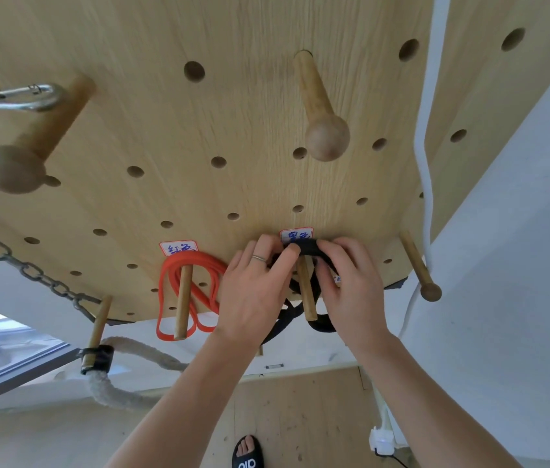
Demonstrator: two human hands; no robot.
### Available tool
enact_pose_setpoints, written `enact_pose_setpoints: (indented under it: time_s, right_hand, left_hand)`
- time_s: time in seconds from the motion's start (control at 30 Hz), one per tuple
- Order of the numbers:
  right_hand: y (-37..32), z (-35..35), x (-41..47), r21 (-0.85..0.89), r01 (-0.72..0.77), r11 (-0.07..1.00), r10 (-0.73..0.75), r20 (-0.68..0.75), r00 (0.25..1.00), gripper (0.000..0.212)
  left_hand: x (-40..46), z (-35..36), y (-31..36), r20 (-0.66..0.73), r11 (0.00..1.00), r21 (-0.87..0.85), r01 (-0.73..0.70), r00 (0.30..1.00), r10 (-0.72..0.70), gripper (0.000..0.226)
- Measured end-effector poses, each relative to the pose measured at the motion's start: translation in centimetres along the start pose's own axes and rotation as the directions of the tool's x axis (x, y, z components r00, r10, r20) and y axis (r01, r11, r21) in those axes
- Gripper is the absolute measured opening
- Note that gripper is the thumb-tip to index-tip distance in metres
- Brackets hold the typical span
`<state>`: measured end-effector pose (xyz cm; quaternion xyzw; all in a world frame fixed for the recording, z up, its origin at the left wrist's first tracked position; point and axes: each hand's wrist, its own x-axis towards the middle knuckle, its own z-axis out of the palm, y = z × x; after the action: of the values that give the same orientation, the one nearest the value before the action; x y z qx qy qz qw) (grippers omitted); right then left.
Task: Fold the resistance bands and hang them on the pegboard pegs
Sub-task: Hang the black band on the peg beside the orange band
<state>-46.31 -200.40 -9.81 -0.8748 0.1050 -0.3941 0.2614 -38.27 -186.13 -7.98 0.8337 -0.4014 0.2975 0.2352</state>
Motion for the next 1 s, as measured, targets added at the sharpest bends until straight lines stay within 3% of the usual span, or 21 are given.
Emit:
enact_pose_setpoints:
  time_s: [0.23,0.33,0.43,0.63,0.77,1.0]
  right_hand:
    - [-0.5,1.2,-0.9,-0.005,-0.059,0.998,0.059,-0.046,0.997,0.029]
    - [-0.4,1.9,-1.2,-0.039,-0.06,0.997,0.057,-0.066,0.996,0.026]
    - [-0.4,2.2,-1.5,-0.054,-0.073,0.996,0.07,-0.067,0.995,0.024]
    - [-0.7,1.9,-1.8,-0.055,-0.067,0.996,0.064,-0.052,0.997,0.034]
    - [-0.7,2.0,-2.3,-0.072,-0.1,0.992,0.099,-0.023,0.995,0.044]
    - [-1.6,2.6,-2.2,-0.122,-0.133,0.984,0.127,-0.057,0.99,0.047]
  left_hand:
    - [0.3,0.6,-0.6,-0.042,0.995,-0.095,0.004,0.999,-0.008,0.008]
    - [0.0,1.0,-0.7,-0.033,0.975,-0.217,0.046,0.998,-0.054,0.008]
    - [-0.3,0.8,-0.6,-0.026,0.971,-0.233,0.05,0.998,-0.058,0.013]
    - [-3.1,0.2,-0.9,0.073,0.957,-0.18,0.228,0.973,-0.218,0.031]
    - [-4.5,-0.3,-1.3,0.158,0.947,-0.06,0.314,0.94,-0.302,0.024]
    - [-3.3,-0.8,-1.1,0.131,0.967,0.125,0.221,0.963,-0.237,0.024]
